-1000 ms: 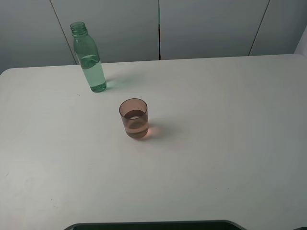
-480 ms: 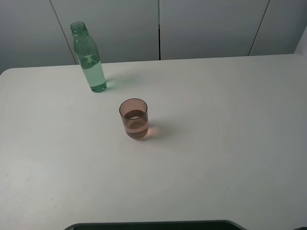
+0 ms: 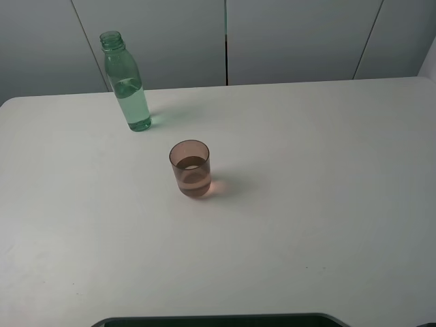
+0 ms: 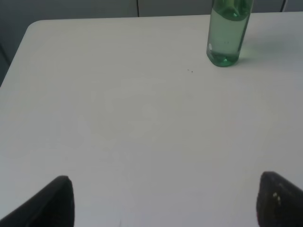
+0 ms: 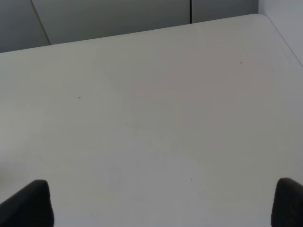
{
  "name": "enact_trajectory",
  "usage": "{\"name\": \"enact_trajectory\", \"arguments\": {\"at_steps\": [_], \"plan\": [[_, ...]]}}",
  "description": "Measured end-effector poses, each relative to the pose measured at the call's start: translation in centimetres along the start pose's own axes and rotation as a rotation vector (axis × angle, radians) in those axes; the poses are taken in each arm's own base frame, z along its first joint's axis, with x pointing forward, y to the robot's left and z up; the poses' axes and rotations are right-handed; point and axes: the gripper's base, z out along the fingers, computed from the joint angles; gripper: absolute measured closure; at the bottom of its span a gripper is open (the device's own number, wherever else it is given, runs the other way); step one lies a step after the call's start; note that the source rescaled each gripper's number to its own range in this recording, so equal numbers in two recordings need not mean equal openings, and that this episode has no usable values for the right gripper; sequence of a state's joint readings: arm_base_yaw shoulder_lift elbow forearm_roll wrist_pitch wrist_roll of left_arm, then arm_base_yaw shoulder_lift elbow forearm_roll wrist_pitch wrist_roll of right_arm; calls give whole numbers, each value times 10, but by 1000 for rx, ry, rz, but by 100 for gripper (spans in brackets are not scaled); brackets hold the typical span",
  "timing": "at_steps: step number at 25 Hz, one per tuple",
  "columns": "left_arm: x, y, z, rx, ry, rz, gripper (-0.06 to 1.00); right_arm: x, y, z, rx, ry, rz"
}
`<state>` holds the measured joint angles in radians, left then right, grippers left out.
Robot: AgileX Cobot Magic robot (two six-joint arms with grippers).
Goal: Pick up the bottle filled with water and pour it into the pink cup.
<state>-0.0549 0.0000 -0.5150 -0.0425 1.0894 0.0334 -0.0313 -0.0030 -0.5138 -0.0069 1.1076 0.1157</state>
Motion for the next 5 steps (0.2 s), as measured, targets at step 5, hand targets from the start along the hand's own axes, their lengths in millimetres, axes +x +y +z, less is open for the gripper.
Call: {"name": "enact_trajectory", "arguments": {"at_steps": [5], "plan": [[0,0,0,0,0,0,2,0,0,0,0,0,0]]}}
